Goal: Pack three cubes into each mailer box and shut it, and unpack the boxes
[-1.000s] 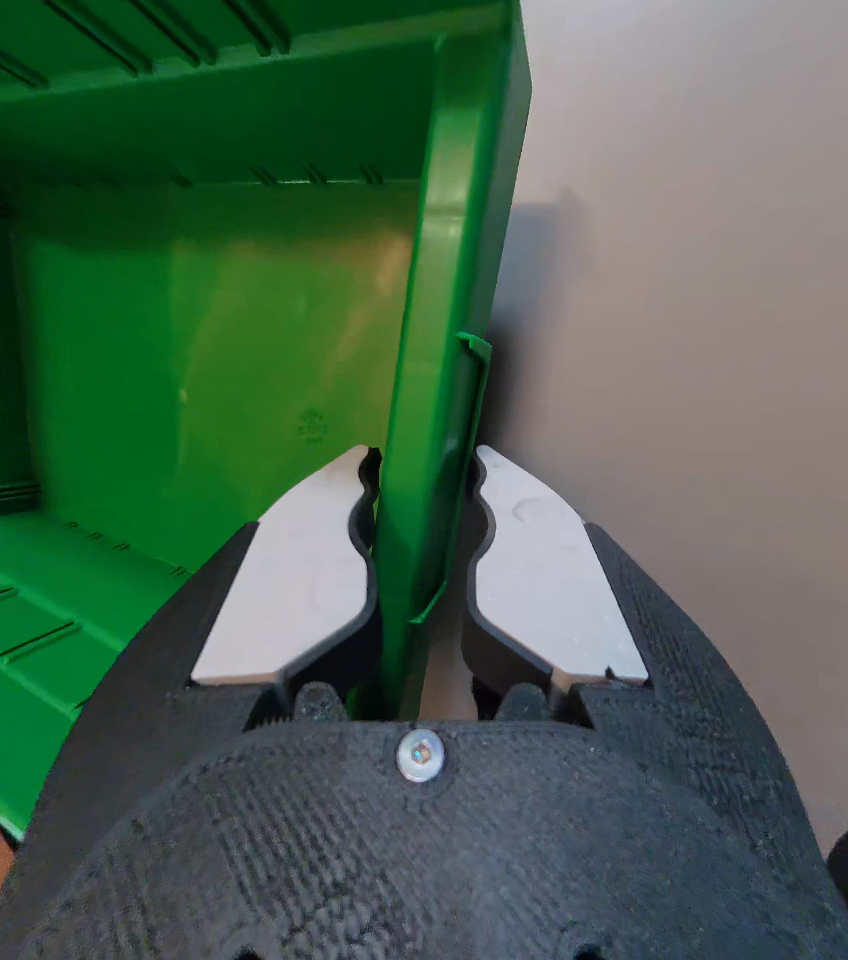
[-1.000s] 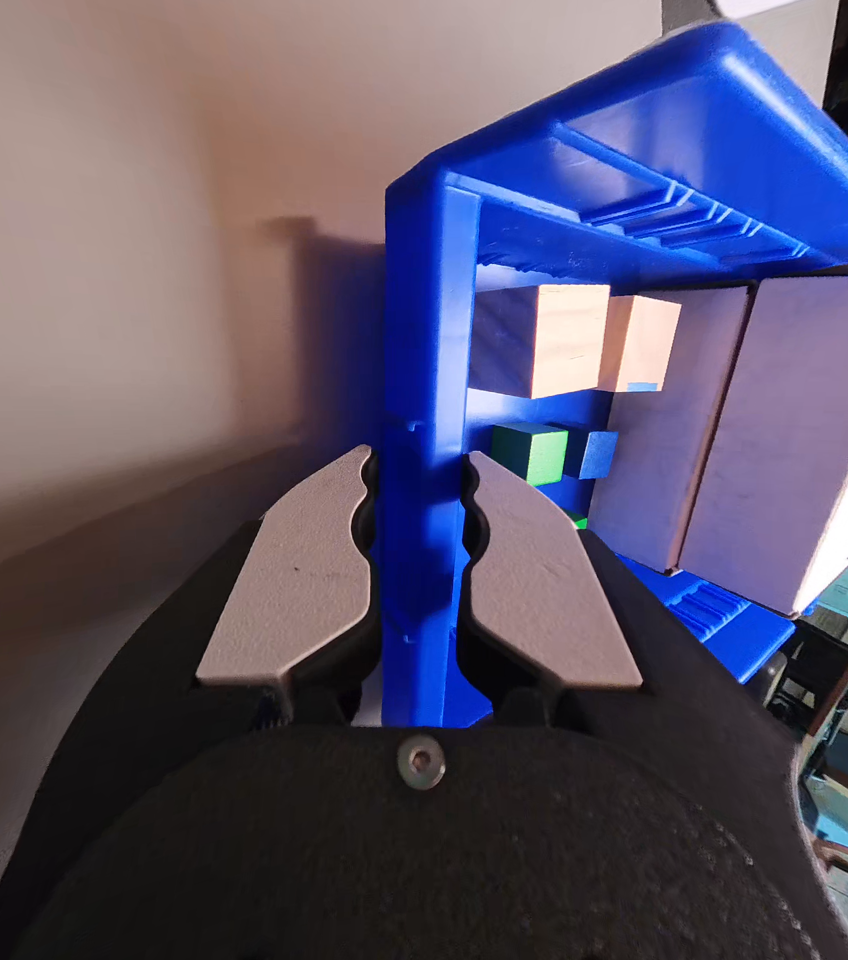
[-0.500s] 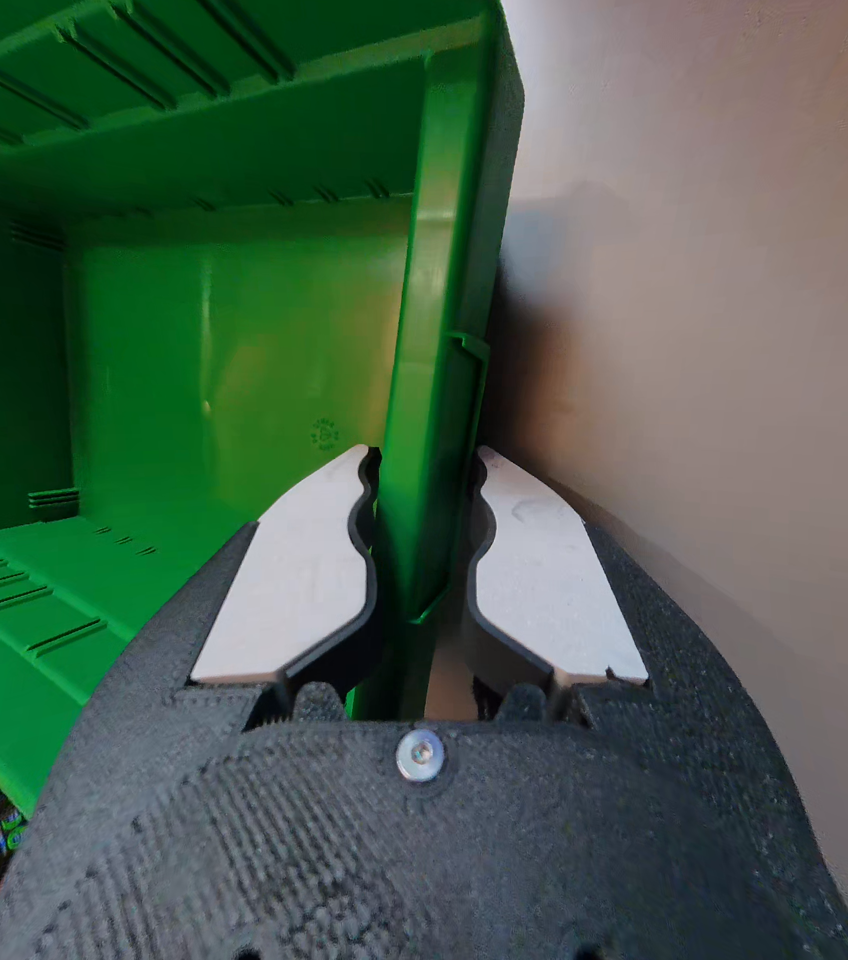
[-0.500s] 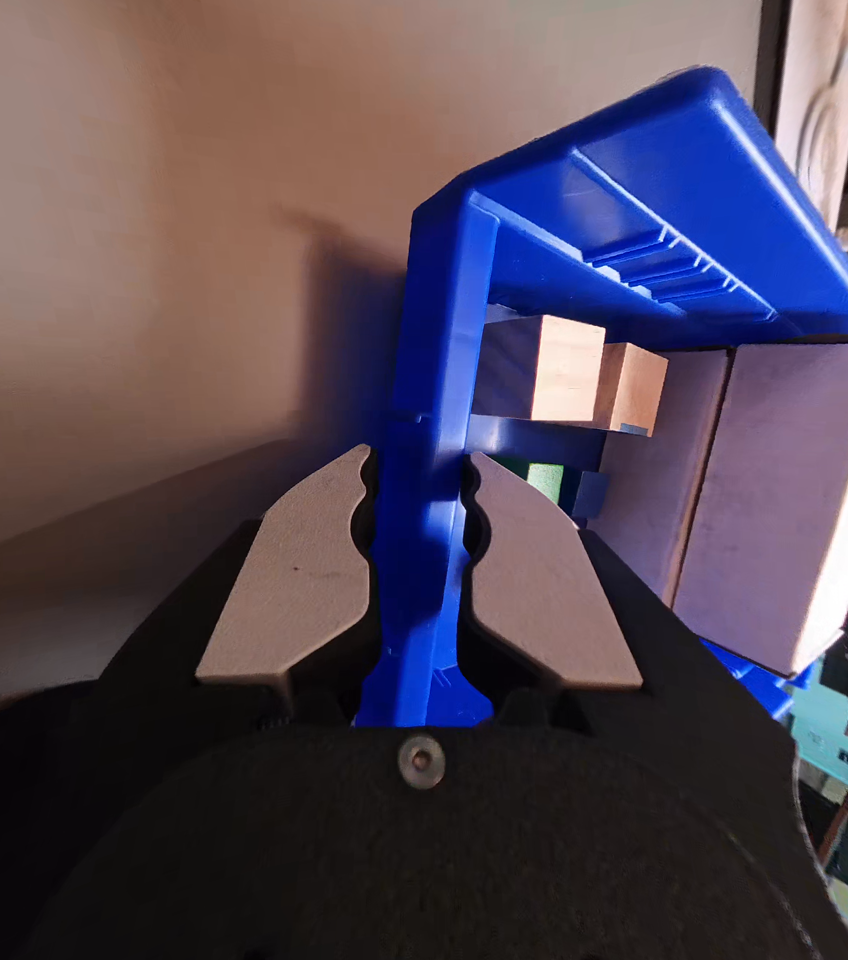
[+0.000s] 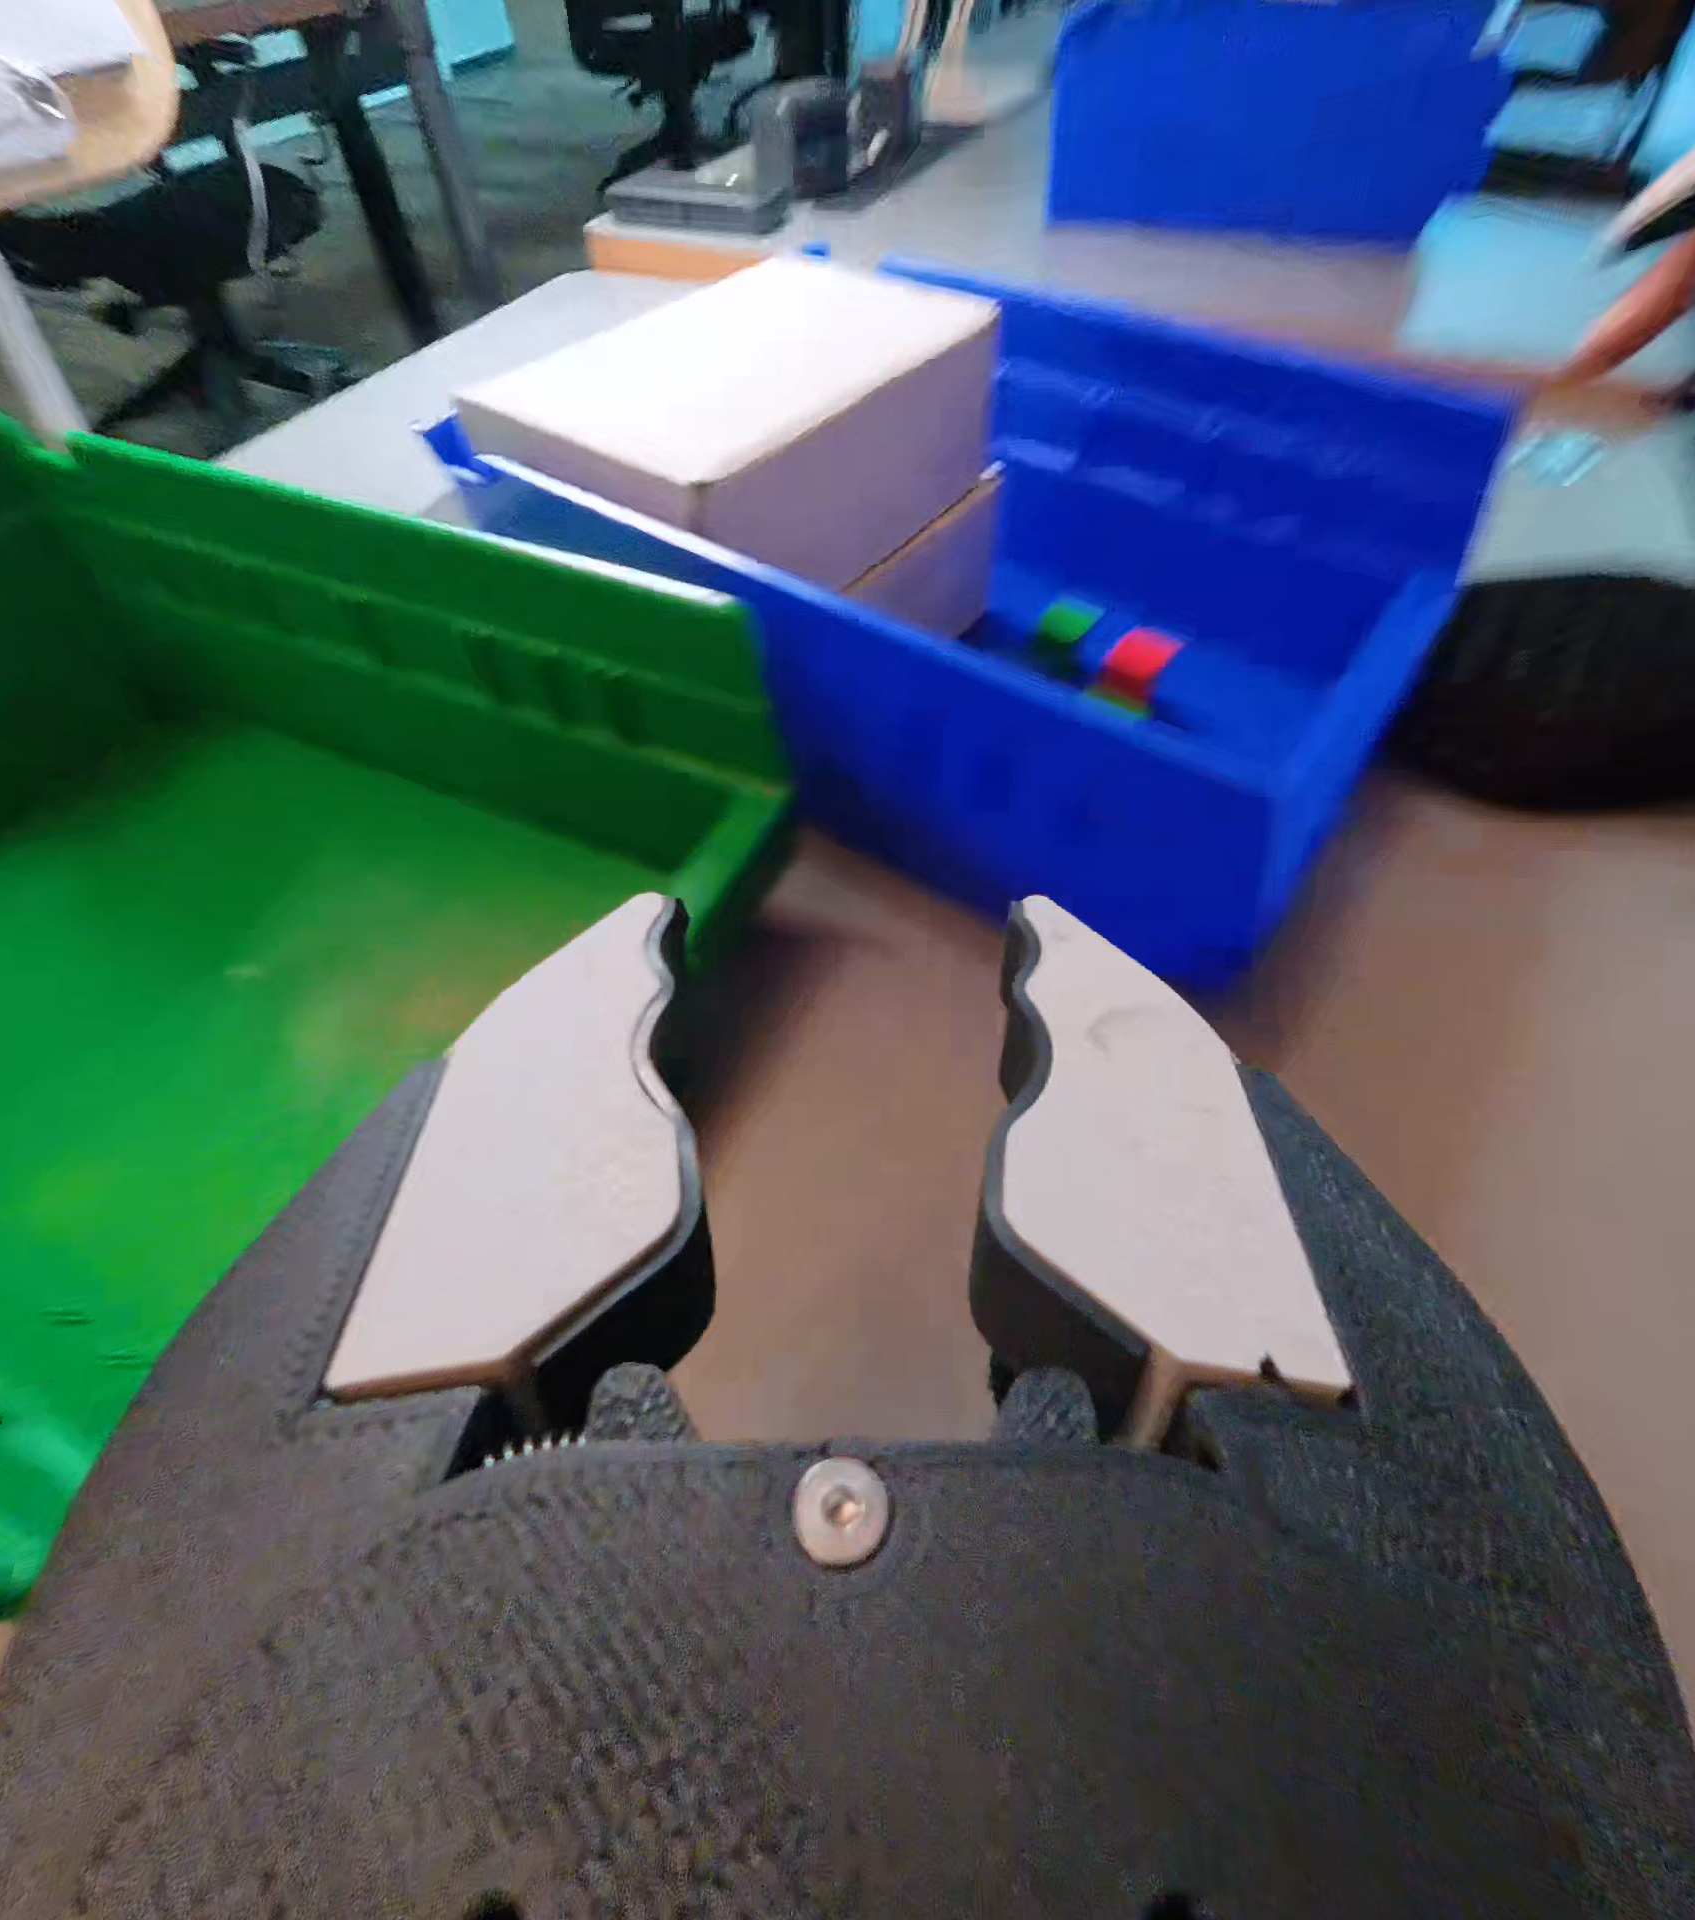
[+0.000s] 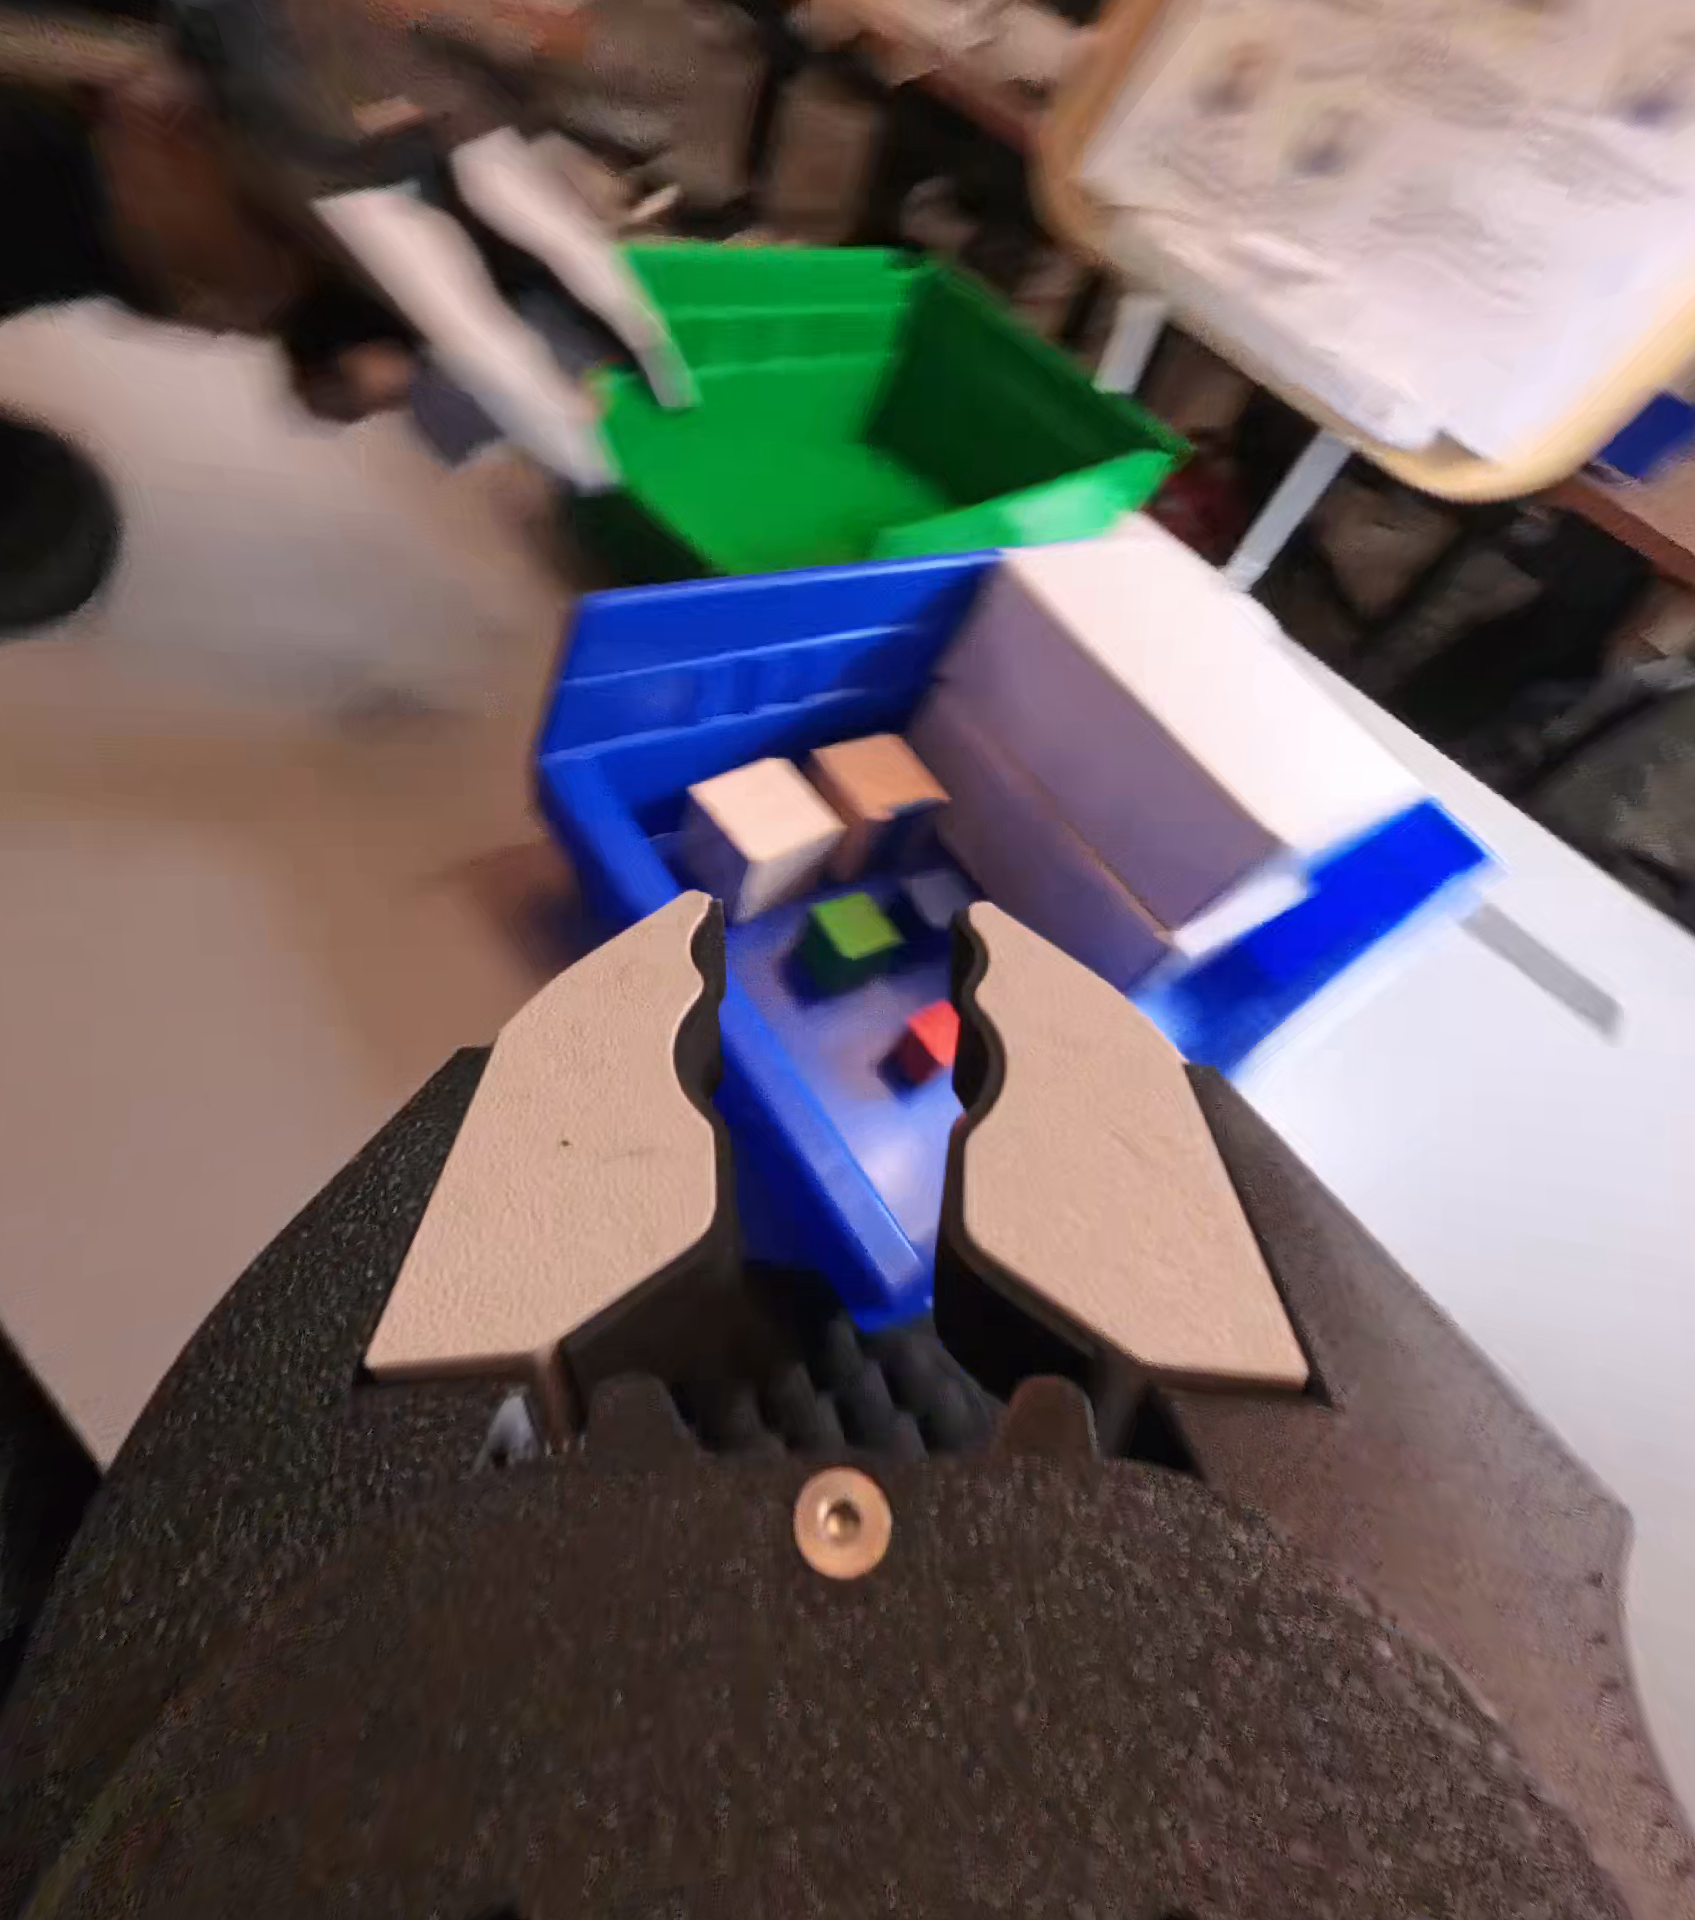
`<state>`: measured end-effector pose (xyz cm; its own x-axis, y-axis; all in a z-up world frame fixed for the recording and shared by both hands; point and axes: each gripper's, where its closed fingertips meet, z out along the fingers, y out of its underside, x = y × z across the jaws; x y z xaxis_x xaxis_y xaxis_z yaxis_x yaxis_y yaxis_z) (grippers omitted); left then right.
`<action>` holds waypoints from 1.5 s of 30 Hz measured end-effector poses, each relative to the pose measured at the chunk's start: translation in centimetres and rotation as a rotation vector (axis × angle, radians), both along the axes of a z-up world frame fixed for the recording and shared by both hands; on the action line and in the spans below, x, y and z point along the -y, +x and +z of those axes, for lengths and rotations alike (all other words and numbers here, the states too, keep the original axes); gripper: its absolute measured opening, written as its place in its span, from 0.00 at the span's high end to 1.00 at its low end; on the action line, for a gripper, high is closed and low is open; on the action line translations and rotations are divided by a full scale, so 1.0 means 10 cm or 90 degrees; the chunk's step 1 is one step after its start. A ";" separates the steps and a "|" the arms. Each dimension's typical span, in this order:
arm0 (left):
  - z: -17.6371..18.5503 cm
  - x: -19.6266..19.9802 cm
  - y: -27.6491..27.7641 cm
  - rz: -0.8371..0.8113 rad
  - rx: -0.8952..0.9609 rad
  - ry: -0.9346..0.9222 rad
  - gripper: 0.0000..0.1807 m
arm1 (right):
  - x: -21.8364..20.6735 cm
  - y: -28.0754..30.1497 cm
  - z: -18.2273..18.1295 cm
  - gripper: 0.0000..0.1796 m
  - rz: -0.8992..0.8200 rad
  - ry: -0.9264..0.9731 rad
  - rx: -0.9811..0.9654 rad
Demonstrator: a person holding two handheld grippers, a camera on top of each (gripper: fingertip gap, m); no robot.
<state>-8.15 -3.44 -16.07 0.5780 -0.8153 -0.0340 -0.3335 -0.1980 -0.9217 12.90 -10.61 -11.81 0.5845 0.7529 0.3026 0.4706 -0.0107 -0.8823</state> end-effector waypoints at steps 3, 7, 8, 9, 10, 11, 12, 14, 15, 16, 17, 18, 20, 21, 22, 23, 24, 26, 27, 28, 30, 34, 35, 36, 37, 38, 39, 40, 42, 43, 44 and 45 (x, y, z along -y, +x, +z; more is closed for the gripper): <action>0.04 0.39 0.36 -0.026 0.137 -0.087 0.62 | -0.19 0.59 -0.06 0.73 -0.153 -0.049 -0.101; -0.24 0.52 0.83 0.047 0.171 -0.172 0.64 | -0.38 0.76 -0.38 0.68 -0.233 -0.127 -0.199; -0.32 0.49 0.89 0.082 0.165 -0.175 0.67 | -0.42 0.72 -0.48 0.68 -0.240 -0.141 -0.196; -0.37 0.43 0.93 0.122 0.162 -0.166 0.70 | -0.46 0.68 -0.58 0.68 -0.250 -0.150 -0.180; -0.40 0.36 0.95 0.161 0.164 -0.153 0.72 | -0.49 0.65 -0.68 0.68 -0.259 -0.161 -0.167; -0.43 0.29 0.97 0.194 0.171 -0.145 0.75 | -0.50 0.59 -0.76 0.70 -0.262 -0.177 -0.167; -0.45 0.24 0.98 0.218 0.175 -0.145 0.78 | -0.50 0.56 -0.81 0.73 -0.266 -0.189 -0.169; -0.44 0.17 1.01 0.239 0.186 -0.146 0.78 | -0.54 0.60 -0.78 0.86 -0.297 -0.162 -0.160; -0.44 0.15 1.04 0.245 0.190 -0.148 0.78 | -0.56 0.62 -0.77 0.89 -0.309 -0.150 -0.160; -0.44 0.14 1.05 0.248 0.187 -0.148 0.79 | -0.57 0.64 -0.77 0.90 -0.324 -0.141 -0.153; -0.43 0.13 1.06 0.249 0.180 -0.147 0.79 | -0.58 0.66 -0.76 0.91 -0.330 -0.133 -0.153; -0.41 0.13 1.08 0.248 0.179 -0.146 0.79 | -0.58 0.67 -0.74 0.91 -0.336 -0.126 -0.157; -0.32 0.11 1.10 0.245 0.185 -0.142 0.79 | -0.58 0.70 -0.67 0.93 -0.346 -0.105 -0.164; -0.27 0.11 1.11 0.245 0.186 -0.134 0.79 | -0.58 0.72 -0.62 0.93 -0.355 -0.087 -0.163; -0.22 0.10 1.11 0.247 0.183 -0.121 0.80 | -0.58 0.73 -0.57 0.94 -0.363 -0.068 -0.155; -0.16 0.09 1.11 0.249 0.177 -0.104 0.80 | -0.58 0.74 -0.50 0.94 -0.369 -0.048 -0.155; -0.08 0.08 1.11 0.250 0.172 -0.086 0.80 | -0.57 0.74 -0.41 0.94 -0.370 -0.028 -0.159; 0.10 0.09 1.10 0.252 0.176 -0.058 0.80 | -0.56 0.73 -0.20 0.95 -0.370 0.005 -0.160; 0.22 0.09 1.08 0.253 0.182 -0.045 0.80 | -0.55 0.72 -0.08 0.95 -0.365 0.016 -0.163; 0.34 0.10 1.05 0.254 0.191 -0.034 0.80 | -0.55 0.69 0.05 0.94 -0.358 0.025 -0.171; 0.61 0.11 0.95 0.260 0.209 -0.013 0.81 | -0.54 0.60 0.31 0.94 -0.338 0.039 -0.181; 1.08 0.16 0.57 0.294 0.210 0.026 0.81 | -0.57 0.23 0.76 0.93 -0.279 0.059 -0.205; 1.18 0.18 0.44 0.307 0.212 0.034 0.81 | -0.58 0.10 0.85 0.93 -0.262 0.063 -0.210; 1.28 0.20 0.29 0.320 0.217 0.041 0.81 | -0.60 -0.04 0.94 0.93 -0.245 0.065 -0.217; 1.36 0.23 0.14 0.334 0.222 0.048 0.81 | -0.61 -0.19 1.01 0.93 -0.226 0.066 -0.224; 1.42 0.26 -0.01 0.349 0.223 0.052 0.81 | -0.61 -0.35 1.08 0.93 -0.206 0.067 -0.229; 1.46 0.30 -0.17 0.365 0.220 0.056 0.81 | -0.61 -0.51 1.14 0.93 -0.186 0.068 -0.233; 1.50 0.34 -0.34 0.380 0.223 0.059 0.81 | -0.61 -0.68 1.19 0.92 -0.167 0.068 -0.237; 1.54 0.46 -0.67 0.408 0.243 0.061 0.81 | -0.58 -1.03 1.24 0.92 -0.125 0.062 -0.242; 1.54 0.52 -0.83 0.423 0.252 0.059 0.81 | -0.56 -1.21 1.25 0.92 -0.105 0.057 -0.243; 1.52 0.58 -1.00 0.439 0.254 0.058 0.81 | -0.53 -1.38 1.24 0.92 -0.086 0.052 -0.242; 1.50 0.65 -1.15 0.456 0.254 0.058 0.81 | -0.51 -1.55 1.23 0.92 -0.069 0.045 -0.242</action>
<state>-19.69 -9.90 -1.07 0.9397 -0.2482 0.2353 0.2008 -0.1568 -0.9670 -2.62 -5.56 0.49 0.7392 0.6663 0.0985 0.1107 0.0240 -0.9936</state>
